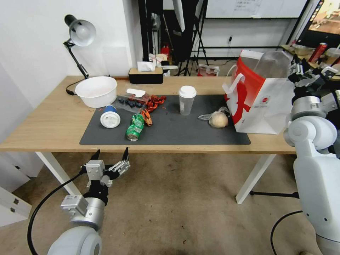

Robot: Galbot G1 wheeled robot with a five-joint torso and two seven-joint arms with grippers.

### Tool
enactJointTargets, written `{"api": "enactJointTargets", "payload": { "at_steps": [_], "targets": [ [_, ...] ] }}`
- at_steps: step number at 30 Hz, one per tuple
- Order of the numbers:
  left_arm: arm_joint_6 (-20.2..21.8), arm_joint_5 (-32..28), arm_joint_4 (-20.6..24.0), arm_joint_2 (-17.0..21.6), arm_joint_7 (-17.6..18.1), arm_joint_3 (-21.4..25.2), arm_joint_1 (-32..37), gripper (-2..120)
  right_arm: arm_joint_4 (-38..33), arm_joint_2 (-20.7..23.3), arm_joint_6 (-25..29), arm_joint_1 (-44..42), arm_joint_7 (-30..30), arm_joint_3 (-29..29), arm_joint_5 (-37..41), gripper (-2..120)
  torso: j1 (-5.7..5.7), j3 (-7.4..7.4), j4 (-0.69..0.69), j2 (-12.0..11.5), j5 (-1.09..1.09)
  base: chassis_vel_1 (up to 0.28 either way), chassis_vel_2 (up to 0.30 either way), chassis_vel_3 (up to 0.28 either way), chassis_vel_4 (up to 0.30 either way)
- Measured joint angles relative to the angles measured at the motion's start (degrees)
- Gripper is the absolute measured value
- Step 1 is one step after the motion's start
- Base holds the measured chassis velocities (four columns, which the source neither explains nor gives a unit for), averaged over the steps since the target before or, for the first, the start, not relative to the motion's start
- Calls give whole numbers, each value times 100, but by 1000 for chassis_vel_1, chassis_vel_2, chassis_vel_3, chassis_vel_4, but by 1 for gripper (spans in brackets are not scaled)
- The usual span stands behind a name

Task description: Pick up the trash from the table and place it into the takeout bag.

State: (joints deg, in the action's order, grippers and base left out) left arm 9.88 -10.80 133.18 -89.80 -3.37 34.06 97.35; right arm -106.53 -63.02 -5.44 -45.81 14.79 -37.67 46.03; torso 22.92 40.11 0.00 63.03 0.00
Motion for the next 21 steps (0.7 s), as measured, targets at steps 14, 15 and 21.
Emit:
{"api": "enactJointTargets", "payload": {
  "at_steps": [14,15,21],
  "targets": [
    [-80,-2,-43,23,-14,-2,-27,100,-1813,-150,-6,-2162,-1113,396,-492,99,-1,-1,-1,0,1,0,0,0,0],
    [-86,-4,-50,23,-14,-6,-35,100,-1855,-190,16,-2349,-1098,472,-776,100,-1,-1,-1,0,0,0,0,0,0],
    [-141,-9,-99,34,-16,-9,-37,100,-1980,-399,87,-3095,-803,723,-1824,100,-1,-1,0,1,-2,0,0,0,0]
  ]
}}
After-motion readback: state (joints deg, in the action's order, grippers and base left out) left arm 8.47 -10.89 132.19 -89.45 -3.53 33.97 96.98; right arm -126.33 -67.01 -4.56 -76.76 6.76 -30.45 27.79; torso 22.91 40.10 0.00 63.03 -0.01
